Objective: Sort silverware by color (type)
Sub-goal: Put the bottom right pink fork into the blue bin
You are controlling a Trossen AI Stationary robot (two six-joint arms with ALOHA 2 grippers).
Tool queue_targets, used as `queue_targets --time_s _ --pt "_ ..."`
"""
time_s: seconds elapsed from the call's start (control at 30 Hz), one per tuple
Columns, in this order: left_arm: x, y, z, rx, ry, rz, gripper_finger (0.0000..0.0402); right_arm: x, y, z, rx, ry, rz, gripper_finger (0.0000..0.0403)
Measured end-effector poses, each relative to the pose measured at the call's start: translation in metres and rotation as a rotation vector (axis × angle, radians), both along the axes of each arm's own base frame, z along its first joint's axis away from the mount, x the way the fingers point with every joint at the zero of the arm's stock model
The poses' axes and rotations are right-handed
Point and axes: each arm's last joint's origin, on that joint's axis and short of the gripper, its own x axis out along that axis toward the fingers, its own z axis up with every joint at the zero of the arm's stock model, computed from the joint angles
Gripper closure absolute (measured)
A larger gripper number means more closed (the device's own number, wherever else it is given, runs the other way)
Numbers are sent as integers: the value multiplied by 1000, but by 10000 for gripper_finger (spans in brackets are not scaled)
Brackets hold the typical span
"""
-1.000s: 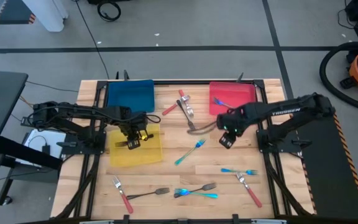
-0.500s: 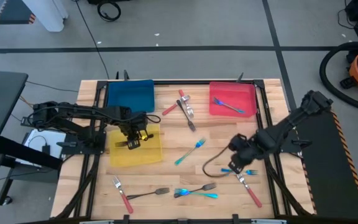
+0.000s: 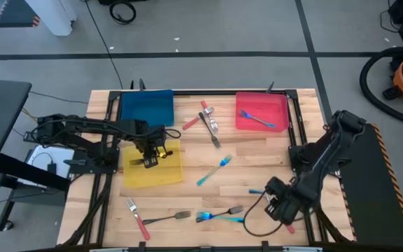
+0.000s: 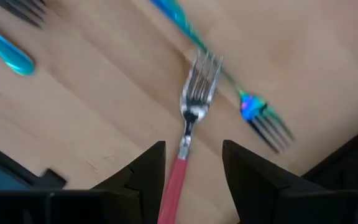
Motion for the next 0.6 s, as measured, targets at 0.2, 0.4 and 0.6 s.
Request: queue_targets --time_s 0.2,0.4,0.6 --pt "0 0 0 0 -3 0 294 -2 20 -21 4 37 9 235" --pt "1 0 0 2 -14 0 294 0 31 -38 -10 50 4 235" --pt "1 0 0 3 -16 0 294 0 36 -48 -12 73 -9 235"
